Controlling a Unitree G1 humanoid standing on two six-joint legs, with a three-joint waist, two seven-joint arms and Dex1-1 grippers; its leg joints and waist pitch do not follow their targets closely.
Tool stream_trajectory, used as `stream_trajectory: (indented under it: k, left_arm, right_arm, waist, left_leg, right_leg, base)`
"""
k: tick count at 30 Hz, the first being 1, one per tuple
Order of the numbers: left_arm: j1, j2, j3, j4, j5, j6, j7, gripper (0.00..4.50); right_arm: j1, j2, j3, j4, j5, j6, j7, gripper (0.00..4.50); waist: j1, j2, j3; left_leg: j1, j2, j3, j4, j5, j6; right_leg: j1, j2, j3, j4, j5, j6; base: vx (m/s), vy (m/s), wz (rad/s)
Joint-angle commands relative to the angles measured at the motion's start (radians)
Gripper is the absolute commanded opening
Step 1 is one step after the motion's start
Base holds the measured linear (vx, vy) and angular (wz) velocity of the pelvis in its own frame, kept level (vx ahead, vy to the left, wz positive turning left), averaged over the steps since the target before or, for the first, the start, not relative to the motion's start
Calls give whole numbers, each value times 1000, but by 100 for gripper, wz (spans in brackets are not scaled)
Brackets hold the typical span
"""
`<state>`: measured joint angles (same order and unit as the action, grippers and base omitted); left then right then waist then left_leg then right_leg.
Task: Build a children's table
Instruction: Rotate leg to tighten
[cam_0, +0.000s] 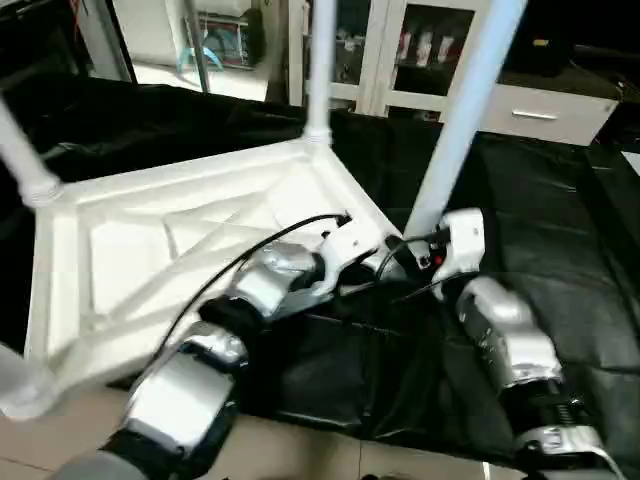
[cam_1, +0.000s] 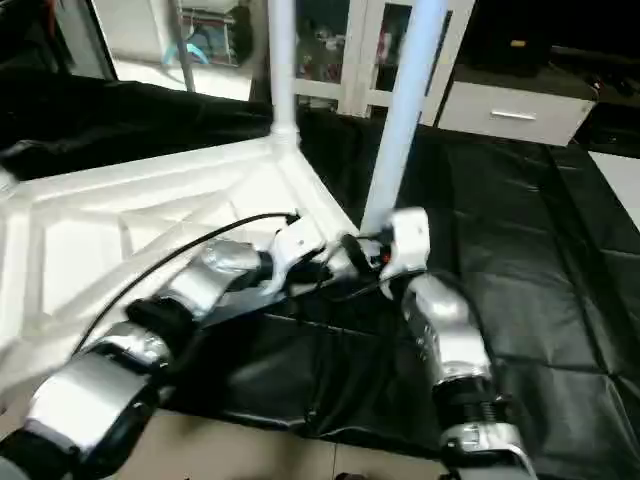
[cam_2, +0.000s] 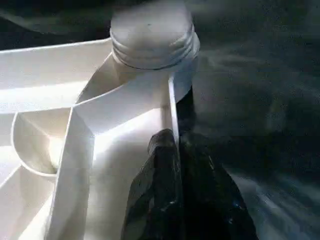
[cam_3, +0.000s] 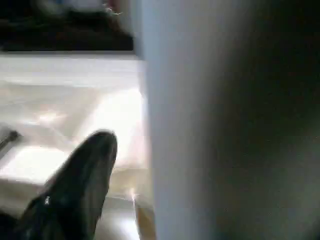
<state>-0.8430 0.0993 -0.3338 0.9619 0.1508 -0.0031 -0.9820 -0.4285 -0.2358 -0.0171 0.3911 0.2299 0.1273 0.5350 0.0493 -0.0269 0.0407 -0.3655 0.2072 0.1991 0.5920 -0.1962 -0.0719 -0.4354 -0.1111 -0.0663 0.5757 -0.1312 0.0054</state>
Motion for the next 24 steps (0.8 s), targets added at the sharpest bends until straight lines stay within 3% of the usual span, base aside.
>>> stream_trajectory:
  k: [1, 4, 5, 7, 12, 24]
  left_arm:
    - [49, 32, -82, -22, 18, -9, -178, 0]
    - [77, 76, -102, -73, 4, -27, -286, 0]
    - [88, 91, -107, -93, -5, -26, -330, 0]
    - [99, 106, -113, -114, -11, -23, -367, 0]
    - [124, 141, -129, -186, -25, 0, -457, 0]
    - [142, 150, -139, -235, -30, 28, -490, 0]
  right_arm:
    - [17, -68, 15, -50, 10, 14, 110, 407]
    - [57, -146, 54, -113, 29, 40, 271, 426]
    - [81, -186, 78, -142, 41, 51, 351, 426]
    - [104, -224, 102, -167, 50, 65, 421, 446]
    - [150, -313, 179, -204, 52, 91, 570, 446]
    - [144, -304, 204, -183, 34, 82, 603, 431]
  waist:
    - [2, -10, -57]
    - [10, -8, -56]
    - [9, -13, -56]
    - [12, -11, -55]
    - [18, -14, -54]
    - [24, -14, -56]
  left_leg:
    - [12, 19, -1, -73, -247, 97]
    - [18, 21, -3, -76, -303, 66]
    - [15, 20, -5, -78, -311, 61]
    - [14, 22, -5, -79, -309, 61]
    - [15, 26, -7, -81, -324, 51]
    - [11, 25, -8, -80, -280, 44]
  right_leg:
    - [62, -27, 29, -61, -270, -238]
    - [56, -27, 31, -68, -338, -209]
    - [58, -26, 30, -68, -346, -204]
    - [57, -26, 32, -66, -335, -209]
    - [56, -31, 33, -68, -364, -204]
    - [61, -31, 33, -60, -318, -210]
  base:
    - [0, 0, 0]
    - [0, 0, 0]
    - [0, 0, 0]
    - [0, 0, 0]
    - [0, 0, 0]
    - [0, 0, 0]
